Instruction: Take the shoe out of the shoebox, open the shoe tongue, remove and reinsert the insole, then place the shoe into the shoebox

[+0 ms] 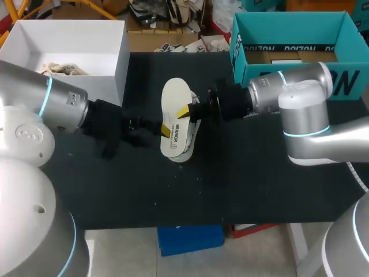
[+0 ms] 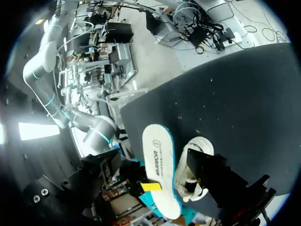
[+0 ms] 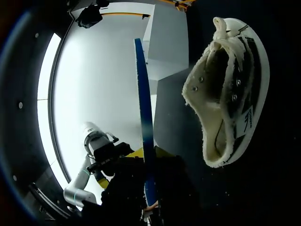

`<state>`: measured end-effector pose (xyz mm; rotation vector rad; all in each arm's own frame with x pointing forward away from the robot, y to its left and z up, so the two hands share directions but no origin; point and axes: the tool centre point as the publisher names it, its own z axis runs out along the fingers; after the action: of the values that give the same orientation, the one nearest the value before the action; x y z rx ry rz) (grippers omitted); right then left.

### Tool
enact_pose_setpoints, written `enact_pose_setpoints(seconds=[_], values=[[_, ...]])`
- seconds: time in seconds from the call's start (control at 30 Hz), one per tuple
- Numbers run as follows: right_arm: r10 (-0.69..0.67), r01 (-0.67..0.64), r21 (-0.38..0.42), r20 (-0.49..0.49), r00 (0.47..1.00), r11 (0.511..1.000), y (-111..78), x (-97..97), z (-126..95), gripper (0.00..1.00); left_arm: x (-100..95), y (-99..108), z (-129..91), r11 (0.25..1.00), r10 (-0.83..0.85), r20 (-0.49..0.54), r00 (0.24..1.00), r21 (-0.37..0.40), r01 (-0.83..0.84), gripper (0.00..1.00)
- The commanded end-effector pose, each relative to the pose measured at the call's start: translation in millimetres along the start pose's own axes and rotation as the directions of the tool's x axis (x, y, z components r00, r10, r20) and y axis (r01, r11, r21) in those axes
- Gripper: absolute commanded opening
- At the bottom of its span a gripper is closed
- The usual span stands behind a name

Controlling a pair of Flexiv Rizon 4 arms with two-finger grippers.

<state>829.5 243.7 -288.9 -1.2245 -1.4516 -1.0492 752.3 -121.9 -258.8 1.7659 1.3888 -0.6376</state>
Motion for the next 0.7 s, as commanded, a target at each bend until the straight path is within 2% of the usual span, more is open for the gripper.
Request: enact_pose_setpoints(seconds=[0.03,0.1,0.17,0.23,0.37,0.43,0.7], values=[[0.0,0.0,0.0,0.0,1.0,1.0,0.2,-0.4,0.9,0.0,-10.5,-0.1,-17.0,0.974,0.184,-0.531,0.828,0.215,-0.078,1.0],[0.0,0.0,0.0,0.0,1.0,1.0,0.2,-0.4,0.9,0.0,-14.2,-1.3,-16.7,0.961,0.248,-0.634,0.732,0.257,-0.102,1.0],[0.0,0.0,0.0,0.0,1.0,1.0,0.2,-0.4,0.9,0.0,-18.3,-1.1,-15.9,0.956,0.257,-0.654,0.711,0.28,-0.088,1.0],[0.0,0.0,0.0,0.0,1.0,1.0,0.2,-0.4,0.9,0.0,-20.6,0.5,-15.0,0.954,0.274,-0.715,0.643,0.286,-0.088,1.0],[0.0,0.0,0.0,0.0,1.0,1.0,0.2,-0.4,0.9,0.0,-24.1,2.6,-13.0,0.95,0.277,-0.766,0.58,0.309,-0.044,1.0],[0.0,0.0,0.0,0.0,1.0,1.0,0.2,-0.4,0.9,0.0,-28.5,4.2,-12.2,0.956,0.27,-0.777,0.569,0.285,-0.065,1.0],[0.0,0.0,0.0,0.0,1.0,1.0,0.2,-0.4,0.9,0.0,-28.5,4.2,-12.2,0.956,0.27,-0.777,0.569,0.285,-0.065,1.0]])
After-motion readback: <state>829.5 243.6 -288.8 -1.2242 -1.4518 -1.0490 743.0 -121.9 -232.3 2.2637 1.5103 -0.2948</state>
